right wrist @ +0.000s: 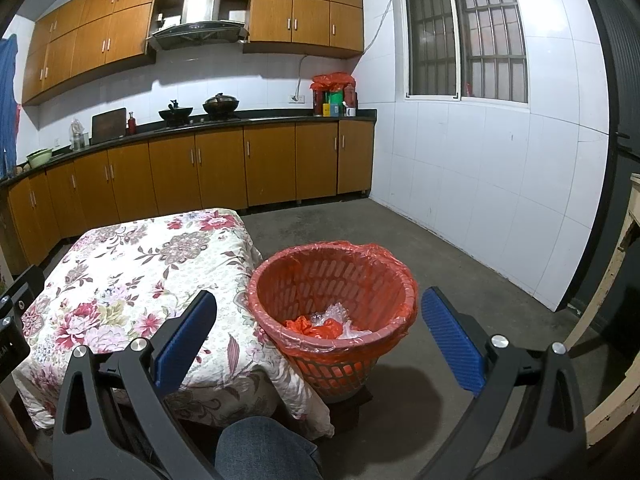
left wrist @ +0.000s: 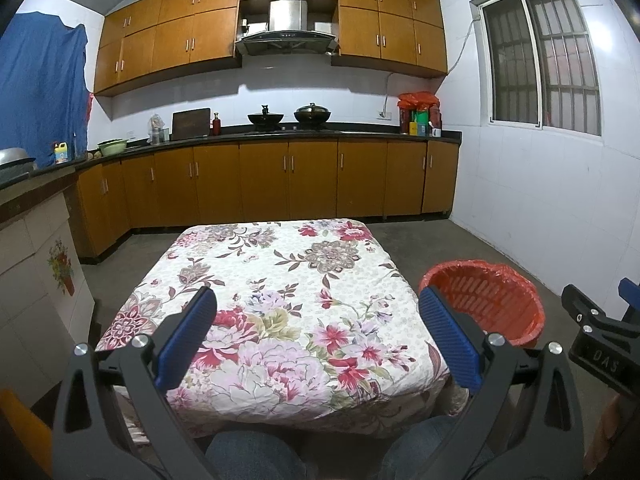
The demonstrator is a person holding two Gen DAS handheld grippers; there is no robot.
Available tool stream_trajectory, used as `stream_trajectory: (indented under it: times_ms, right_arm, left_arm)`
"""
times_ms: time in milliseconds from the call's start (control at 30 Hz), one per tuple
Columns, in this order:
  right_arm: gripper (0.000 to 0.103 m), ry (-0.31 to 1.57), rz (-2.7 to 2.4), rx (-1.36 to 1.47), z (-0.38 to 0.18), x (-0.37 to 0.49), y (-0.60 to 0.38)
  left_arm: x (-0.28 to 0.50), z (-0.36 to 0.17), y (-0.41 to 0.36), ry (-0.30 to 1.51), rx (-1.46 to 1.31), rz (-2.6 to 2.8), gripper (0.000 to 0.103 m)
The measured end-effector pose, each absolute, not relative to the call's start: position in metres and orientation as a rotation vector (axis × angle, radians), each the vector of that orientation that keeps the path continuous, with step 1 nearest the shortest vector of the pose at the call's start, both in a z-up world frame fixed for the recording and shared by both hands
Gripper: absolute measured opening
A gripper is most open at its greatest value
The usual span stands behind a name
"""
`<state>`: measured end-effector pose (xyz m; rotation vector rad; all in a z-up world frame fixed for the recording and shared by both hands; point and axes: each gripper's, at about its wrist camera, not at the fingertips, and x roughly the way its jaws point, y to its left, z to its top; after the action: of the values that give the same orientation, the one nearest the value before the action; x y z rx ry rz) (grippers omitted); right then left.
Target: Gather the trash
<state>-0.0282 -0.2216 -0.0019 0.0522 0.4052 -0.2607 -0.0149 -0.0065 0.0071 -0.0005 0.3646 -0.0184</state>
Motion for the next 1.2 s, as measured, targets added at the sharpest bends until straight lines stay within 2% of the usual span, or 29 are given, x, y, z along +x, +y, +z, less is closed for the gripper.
stream_trajectory:
  times_ms: [1200]
  right_arm:
    - [0.101, 0.411, -0.261, 0.054, -0.0023, -0.0261, -0.2191]
  left_arm:
    - [-0.0085, 0.0082, -0.0073, 0.388, -0.008, -0.013, 0.099]
